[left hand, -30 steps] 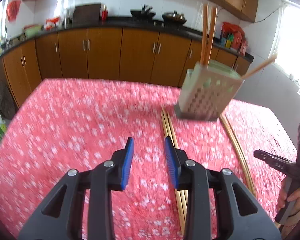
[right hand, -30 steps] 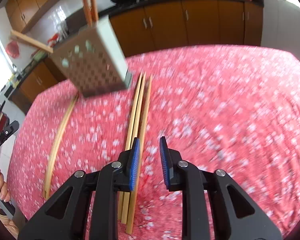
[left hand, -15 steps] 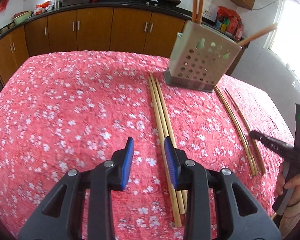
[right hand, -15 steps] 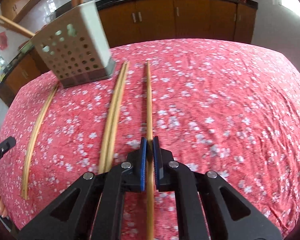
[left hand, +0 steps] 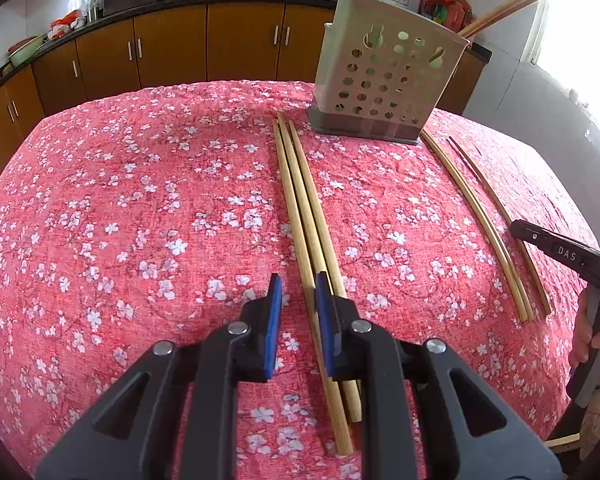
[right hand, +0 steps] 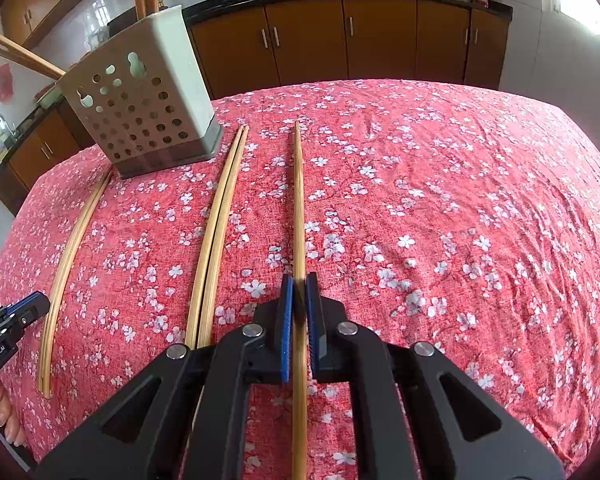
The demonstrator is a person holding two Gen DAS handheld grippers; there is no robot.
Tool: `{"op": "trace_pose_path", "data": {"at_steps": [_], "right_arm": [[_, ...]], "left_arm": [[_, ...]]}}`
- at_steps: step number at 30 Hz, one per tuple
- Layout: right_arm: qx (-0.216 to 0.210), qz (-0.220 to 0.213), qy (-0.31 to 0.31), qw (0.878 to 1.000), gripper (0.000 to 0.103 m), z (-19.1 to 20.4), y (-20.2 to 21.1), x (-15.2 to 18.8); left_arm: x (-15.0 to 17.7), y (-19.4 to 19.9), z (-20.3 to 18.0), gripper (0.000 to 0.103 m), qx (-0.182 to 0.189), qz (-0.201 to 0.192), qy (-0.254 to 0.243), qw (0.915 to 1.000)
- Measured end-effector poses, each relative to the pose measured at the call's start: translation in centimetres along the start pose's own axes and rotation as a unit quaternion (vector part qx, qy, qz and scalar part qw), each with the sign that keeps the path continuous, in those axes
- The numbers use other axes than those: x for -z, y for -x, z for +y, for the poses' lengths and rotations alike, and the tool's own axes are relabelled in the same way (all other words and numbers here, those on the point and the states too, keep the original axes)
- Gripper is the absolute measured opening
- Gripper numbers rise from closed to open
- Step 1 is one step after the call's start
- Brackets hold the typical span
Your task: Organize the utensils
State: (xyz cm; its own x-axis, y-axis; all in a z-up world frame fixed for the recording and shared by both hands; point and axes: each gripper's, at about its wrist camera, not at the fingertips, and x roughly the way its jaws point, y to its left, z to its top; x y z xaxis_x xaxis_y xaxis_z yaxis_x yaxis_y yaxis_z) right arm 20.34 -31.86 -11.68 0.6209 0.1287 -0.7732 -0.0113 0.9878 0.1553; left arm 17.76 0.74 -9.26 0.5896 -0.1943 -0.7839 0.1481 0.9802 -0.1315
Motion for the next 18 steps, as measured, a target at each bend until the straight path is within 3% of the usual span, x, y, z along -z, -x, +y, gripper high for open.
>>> {"op": "trace_pose_path", "data": {"at_steps": [7, 11, 18], "right_arm": [[0.005, 0.0, 0.007, 1.0, 0.008, 0.1, 0.1, 0.1], [0.004, -0.003, 0.016, 1.0, 0.008, 0.2, 0.5, 0.5], [0.032, -0.016, 0.02, 0.999, 0.008, -0.6, 0.3, 0.2]], "left_arm": [[0.0, -0.3, 0.0, 0.017, -0.028, 0.0, -0.011, 0.9995], [-0.5, -0.9, 0.5, 0.008, -0.045, -0.004, -0.007, 0.9989], [-2.2, -1.4, 5.4, 0.008, -0.082, -0.007, 0.05, 0.9953]]}}
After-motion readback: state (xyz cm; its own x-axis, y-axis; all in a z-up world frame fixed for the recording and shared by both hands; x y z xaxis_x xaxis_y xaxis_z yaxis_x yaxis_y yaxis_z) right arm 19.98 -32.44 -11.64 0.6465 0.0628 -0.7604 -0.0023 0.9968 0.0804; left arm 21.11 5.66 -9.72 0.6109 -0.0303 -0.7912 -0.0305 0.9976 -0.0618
